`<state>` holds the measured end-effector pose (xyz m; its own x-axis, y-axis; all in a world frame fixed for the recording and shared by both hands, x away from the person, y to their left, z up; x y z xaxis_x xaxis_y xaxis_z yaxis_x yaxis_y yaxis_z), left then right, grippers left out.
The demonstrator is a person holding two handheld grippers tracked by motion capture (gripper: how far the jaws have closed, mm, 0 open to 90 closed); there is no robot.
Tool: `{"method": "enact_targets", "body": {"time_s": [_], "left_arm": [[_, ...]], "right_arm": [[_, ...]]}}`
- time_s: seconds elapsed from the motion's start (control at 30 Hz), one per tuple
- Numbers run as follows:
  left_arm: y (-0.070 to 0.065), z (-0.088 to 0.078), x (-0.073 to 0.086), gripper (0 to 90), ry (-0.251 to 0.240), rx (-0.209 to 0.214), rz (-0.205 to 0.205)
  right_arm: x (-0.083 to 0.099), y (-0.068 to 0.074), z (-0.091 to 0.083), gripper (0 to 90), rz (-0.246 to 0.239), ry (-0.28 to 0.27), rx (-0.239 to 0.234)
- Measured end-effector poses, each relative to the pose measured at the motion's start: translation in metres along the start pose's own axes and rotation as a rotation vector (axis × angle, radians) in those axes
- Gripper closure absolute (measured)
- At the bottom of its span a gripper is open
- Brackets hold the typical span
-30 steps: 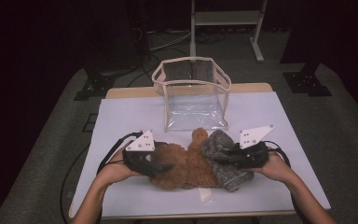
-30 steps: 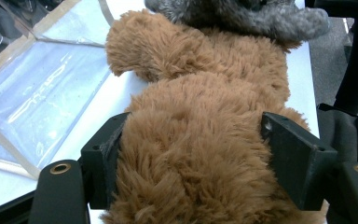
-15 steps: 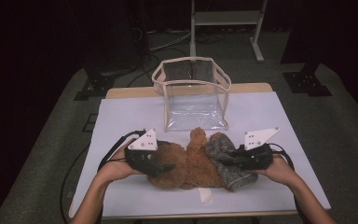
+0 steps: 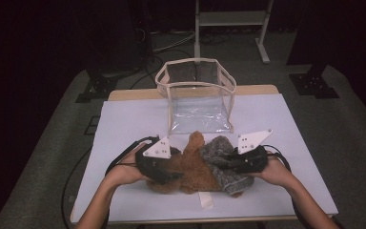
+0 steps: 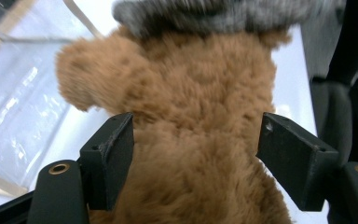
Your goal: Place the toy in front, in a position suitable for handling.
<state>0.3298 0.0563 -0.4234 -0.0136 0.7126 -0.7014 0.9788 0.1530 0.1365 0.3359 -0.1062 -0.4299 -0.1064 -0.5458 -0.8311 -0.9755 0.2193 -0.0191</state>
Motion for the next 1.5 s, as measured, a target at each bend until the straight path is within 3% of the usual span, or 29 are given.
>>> {"method": "enact_targets", "body": {"time_s": [0.13, 0.27, 0.43, 0.57, 0.93, 1.1, 1.23, 1.5], "left_arm": [[0.003, -0.001, 0.007, 30.3, 0.017, -0.008, -0.002], [0.007, 0.0, 0.019, 30.0, 0.05, -0.03, -0.033], [0.011, 0.0, 0.025, 29.6, 0.022, -0.026, -0.07], [0.01, 0.0, 0.026, 29.5, 0.033, -0.021, -0.07], [0.005, -0.004, 0.035, 29.1, 0.056, -0.011, -0.08], [0.004, -0.007, 0.038, 28.9, 0.055, -0.012, -0.081], [0.003, -0.005, 0.037, 28.9, 0.041, -0.012, -0.078], [0.004, -0.004, 0.035, 28.8, 0.05, -0.01, -0.074]], "right_arm": [[0.003, -0.002, -0.006, 76.5, 0.013, -0.015, 0.007], [0.013, -0.005, -0.015, 76.4, 0.049, -0.025, 0.028], [0.041, -0.011, -0.023, 75.9, 0.112, -0.014, 0.053], [0.052, -0.018, -0.027, 75.6, 0.17, -0.041, 0.063], [0.032, -0.022, -0.009, 75.7, 0.213, -0.122, 0.012], [0.021, -0.015, -0.006, 75.7, 0.181, -0.127, -0.003], [0.028, -0.017, -0.008, 75.7, 0.188, -0.111, 0.009], [0.05, -0.03, -0.005, 75.7, 0.264, -0.098, 0.025]]}}
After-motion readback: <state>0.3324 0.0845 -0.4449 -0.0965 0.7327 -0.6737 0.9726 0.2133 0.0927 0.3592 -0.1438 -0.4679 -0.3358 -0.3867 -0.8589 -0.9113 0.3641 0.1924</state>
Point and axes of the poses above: each handheld gripper's, and its own axes: z roughly forward along the jaws, x roughly out of its underside, y roughly to its left, the point moved 10 cm from there along z, roughly forward along the jaws, and after that the axes turned 1 degree about x, right-handed, at the moved point
